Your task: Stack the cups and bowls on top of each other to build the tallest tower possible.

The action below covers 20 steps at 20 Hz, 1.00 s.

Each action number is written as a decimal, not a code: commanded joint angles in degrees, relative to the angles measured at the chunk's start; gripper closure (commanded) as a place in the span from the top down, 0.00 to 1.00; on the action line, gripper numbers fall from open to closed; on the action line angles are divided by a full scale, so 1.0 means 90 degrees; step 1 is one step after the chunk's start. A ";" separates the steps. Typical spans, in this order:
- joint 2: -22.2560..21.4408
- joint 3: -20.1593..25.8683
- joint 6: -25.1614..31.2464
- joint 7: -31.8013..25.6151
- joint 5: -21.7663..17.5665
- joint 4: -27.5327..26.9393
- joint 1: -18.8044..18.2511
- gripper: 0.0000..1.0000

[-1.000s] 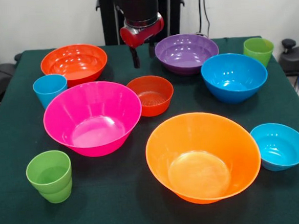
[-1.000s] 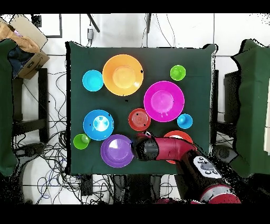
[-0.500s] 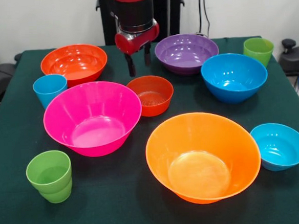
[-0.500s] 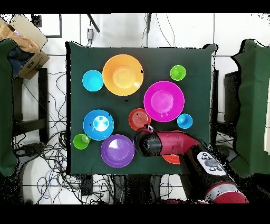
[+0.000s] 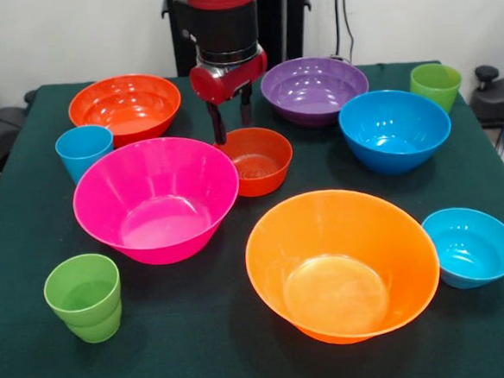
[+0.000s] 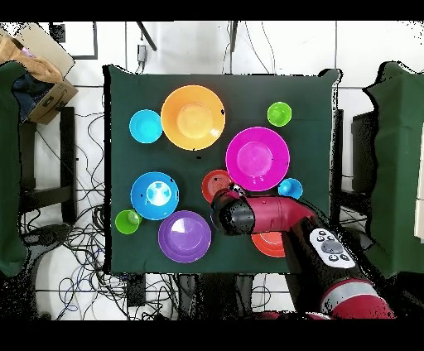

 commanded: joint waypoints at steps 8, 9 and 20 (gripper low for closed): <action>0.0235 0.0577 0.0183 -0.0038 -0.0584 -0.0935 0.0152 1.00; 0.0256 0.0596 0.0205 -0.0075 -0.0593 -0.0983 0.0137 1.00; 0.0307 0.0789 0.0501 -0.0365 -0.0674 -0.1246 -0.0139 1.00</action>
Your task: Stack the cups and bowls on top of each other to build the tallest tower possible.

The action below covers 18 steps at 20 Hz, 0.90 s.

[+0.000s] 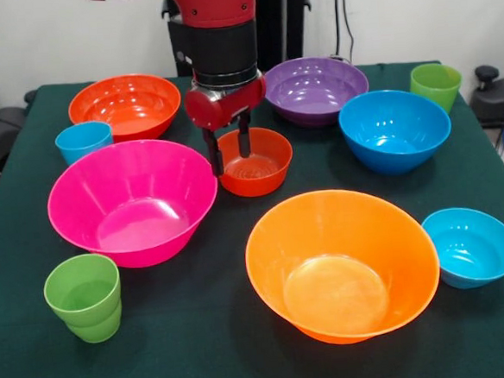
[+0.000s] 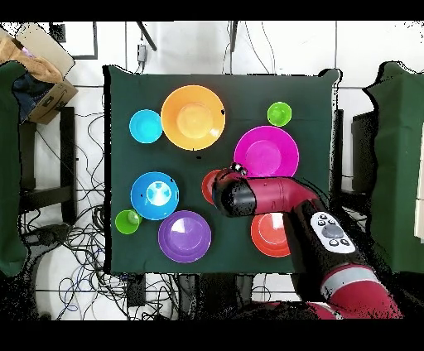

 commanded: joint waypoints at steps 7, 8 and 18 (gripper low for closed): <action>-0.1406 0.0648 0.1621 -0.0298 0.0144 0.0408 0.0038 1.00; -0.1623 0.0715 0.1908 -0.0373 0.0288 0.0479 0.0014 1.00; -0.2320 0.0766 0.2921 -0.0372 0.0399 0.0376 0.0149 1.00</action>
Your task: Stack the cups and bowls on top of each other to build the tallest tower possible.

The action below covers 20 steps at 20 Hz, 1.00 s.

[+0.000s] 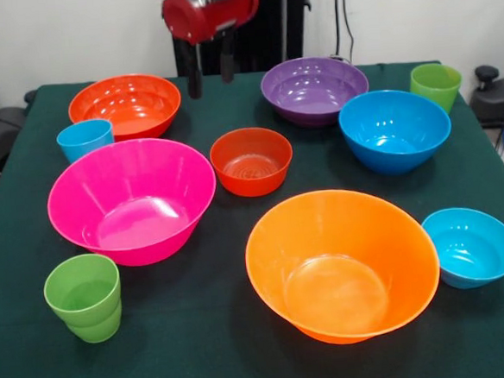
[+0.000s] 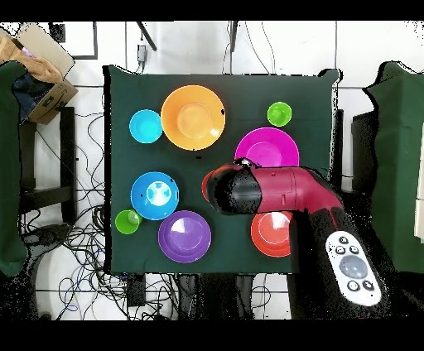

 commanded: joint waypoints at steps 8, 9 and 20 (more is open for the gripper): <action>0.0068 0.0560 0.0189 -0.0440 -0.0452 0.0103 -0.0190 1.00; 0.0160 0.0565 0.0112 -0.0436 -0.0504 0.0080 -0.0214 1.00; 0.0775 0.0574 -0.0600 -0.0263 -0.1091 -0.0059 -0.0359 1.00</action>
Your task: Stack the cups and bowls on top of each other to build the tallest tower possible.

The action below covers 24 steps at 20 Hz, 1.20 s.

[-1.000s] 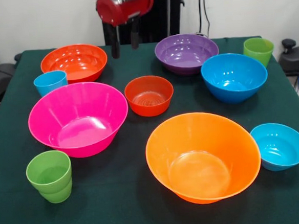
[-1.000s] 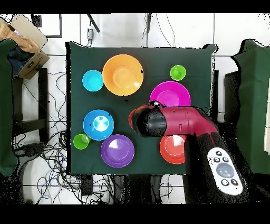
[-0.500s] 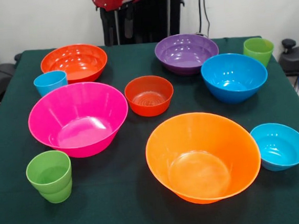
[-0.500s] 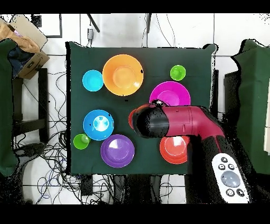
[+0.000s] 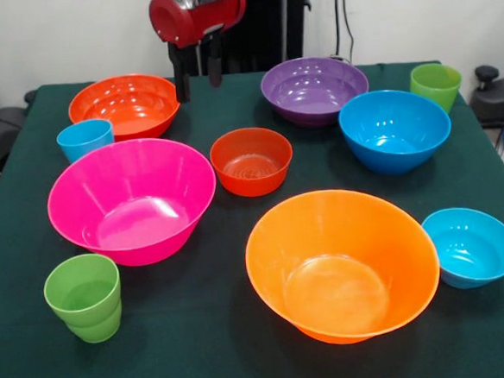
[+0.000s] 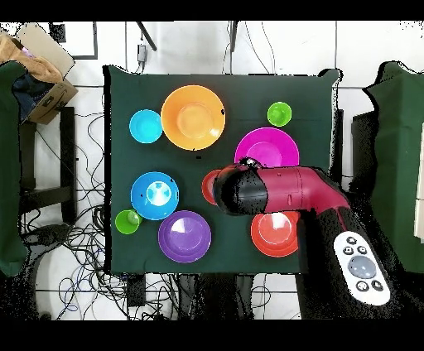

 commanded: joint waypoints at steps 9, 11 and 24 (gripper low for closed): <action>0.0906 0.0418 -0.0664 -0.0234 -0.1010 -0.0177 -0.0187 1.00; 0.0932 0.0424 -0.0731 -0.0202 -0.1070 -0.0180 -0.0190 1.00; 0.1063 0.0727 -0.1169 -0.0385 -0.1389 -0.0193 -0.0485 1.00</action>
